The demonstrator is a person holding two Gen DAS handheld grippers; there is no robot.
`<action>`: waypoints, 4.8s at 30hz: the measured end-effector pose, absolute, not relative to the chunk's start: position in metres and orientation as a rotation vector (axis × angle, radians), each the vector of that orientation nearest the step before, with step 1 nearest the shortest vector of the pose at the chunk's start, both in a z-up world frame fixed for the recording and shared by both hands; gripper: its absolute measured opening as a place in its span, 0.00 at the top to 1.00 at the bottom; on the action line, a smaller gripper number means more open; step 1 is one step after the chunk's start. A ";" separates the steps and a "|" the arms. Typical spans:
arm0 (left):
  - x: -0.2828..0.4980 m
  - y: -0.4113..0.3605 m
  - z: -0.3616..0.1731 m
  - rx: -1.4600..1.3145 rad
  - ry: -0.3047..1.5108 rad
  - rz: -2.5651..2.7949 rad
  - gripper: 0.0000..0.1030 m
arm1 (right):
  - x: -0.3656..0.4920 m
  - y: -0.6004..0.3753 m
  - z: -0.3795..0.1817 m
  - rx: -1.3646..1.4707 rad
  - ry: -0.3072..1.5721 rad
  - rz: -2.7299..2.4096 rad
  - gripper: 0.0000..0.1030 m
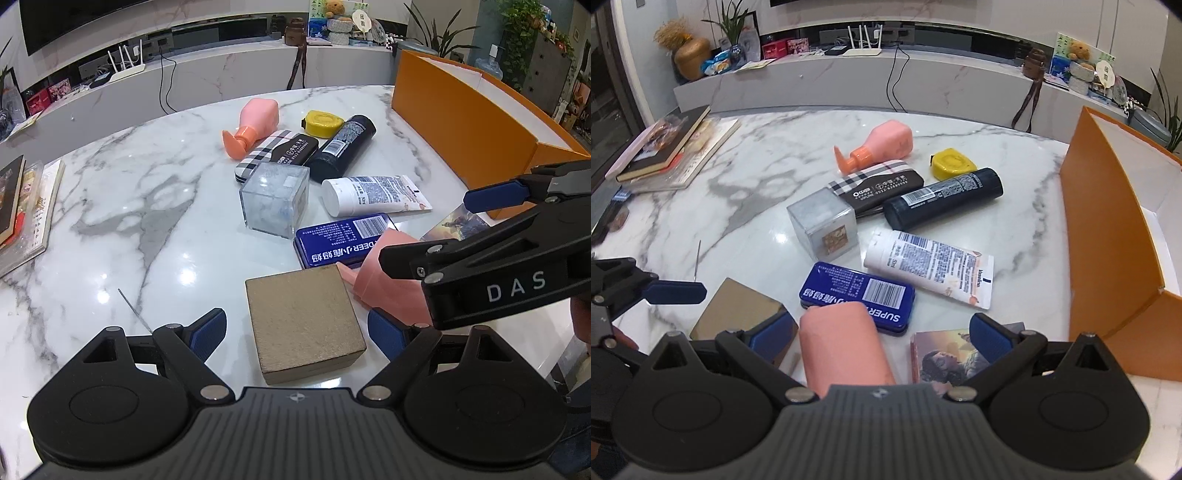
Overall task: Organize rigid objects
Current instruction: 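Grasp the tan square box with the left tool while the right tool grasps the pink case, then carry the tan box and pink case over the orange-rimmed storage box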
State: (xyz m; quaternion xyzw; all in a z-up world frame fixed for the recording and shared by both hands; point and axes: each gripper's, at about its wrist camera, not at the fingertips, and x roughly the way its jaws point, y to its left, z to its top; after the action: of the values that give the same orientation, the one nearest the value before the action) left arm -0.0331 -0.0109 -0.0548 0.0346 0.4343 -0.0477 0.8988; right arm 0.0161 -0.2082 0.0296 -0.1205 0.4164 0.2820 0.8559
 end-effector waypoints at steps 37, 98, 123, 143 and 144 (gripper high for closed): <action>-0.032 0.030 -0.078 0.070 0.928 -0.049 0.14 | -0.003 -0.187 -0.002 -0.402 0.890 0.727 0.25; 0.002 -0.011 0.066 0.095 0.727 -0.111 0.34 | 0.076 -0.238 0.161 -0.191 0.645 0.686 0.45; 0.103 -0.161 0.055 0.142 0.720 -0.342 0.34 | 0.161 -0.382 0.134 -0.030 0.672 0.460 0.45; 0.136 -0.236 0.024 0.233 0.767 -0.504 0.34 | 0.198 -0.441 0.094 -0.096 0.812 0.295 0.45; 0.136 -0.239 0.021 0.260 0.771 -0.514 0.34 | 0.199 -0.442 0.090 -0.109 0.826 0.295 0.45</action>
State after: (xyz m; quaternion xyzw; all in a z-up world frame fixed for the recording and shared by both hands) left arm 0.1365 -0.2389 0.0208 0.1251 0.3709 -0.2470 0.8864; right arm 0.1993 -0.4419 0.0902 -0.0525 0.3996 0.1427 0.9040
